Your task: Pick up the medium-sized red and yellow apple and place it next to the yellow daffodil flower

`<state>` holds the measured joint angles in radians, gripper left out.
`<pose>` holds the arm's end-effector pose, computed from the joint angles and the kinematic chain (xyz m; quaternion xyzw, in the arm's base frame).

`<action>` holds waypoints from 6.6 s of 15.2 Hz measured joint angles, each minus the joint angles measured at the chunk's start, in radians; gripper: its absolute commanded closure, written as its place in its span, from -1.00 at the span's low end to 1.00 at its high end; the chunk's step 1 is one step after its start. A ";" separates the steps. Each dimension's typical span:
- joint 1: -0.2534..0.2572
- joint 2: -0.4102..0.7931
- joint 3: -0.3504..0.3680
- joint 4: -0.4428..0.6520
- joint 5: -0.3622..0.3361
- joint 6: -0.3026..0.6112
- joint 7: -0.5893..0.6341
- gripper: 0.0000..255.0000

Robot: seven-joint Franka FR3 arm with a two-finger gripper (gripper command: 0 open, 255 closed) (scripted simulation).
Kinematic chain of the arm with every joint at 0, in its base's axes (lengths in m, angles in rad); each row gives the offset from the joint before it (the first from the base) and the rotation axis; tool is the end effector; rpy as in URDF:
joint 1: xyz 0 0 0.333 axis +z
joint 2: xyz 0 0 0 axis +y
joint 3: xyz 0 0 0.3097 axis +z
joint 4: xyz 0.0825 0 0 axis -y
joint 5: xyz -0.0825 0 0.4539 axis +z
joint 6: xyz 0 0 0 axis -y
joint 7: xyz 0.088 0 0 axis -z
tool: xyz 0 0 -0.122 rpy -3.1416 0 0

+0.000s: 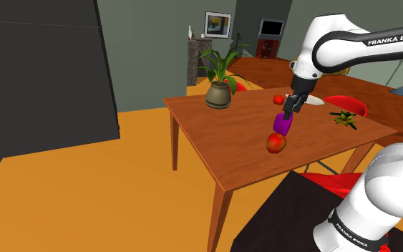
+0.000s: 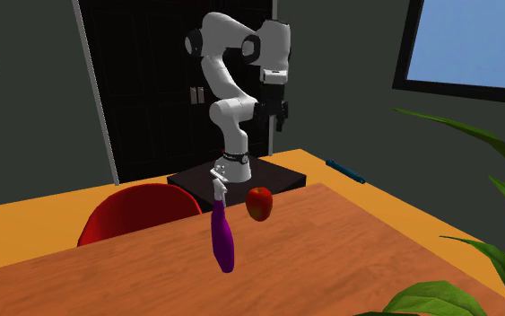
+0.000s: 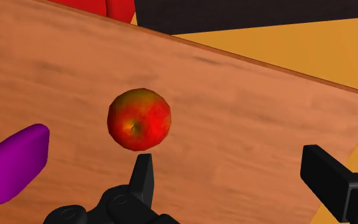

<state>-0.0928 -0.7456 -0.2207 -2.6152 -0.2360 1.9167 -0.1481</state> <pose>0.3820 -0.1370 0.4372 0.9990 -0.0174 0.0122 0.0405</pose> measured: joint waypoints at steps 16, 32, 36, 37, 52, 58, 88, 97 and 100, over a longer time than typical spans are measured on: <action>-0.040 0.326 -0.273 -0.106 -0.091 0.564 -0.186 -1.00; -0.030 0.383 -0.291 -0.119 -0.084 0.634 -0.192 1.00; -0.030 0.383 -0.291 -0.119 -0.084 0.634 -0.192 1.00; -0.030 0.378 -0.290 -0.116 -0.084 0.626 -0.192 1.00; -0.041 0.227 -0.233 -0.018 -0.075 0.380 -0.187 1.00; -0.038 0.185 -0.209 0.040 -0.063 0.279 -0.187 1.00; -0.048 0.358 -0.540 0.456 -0.012 0.099 -0.617 1.00; 0.008 0.699 -0.849 0.721 0.275 0.087 -0.992 1.00; -0.076 0.905 -0.897 0.850 0.484 0.034 -1.172 1.00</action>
<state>-0.1689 0.1597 -1.1180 -1.7653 0.2479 1.9507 -1.3203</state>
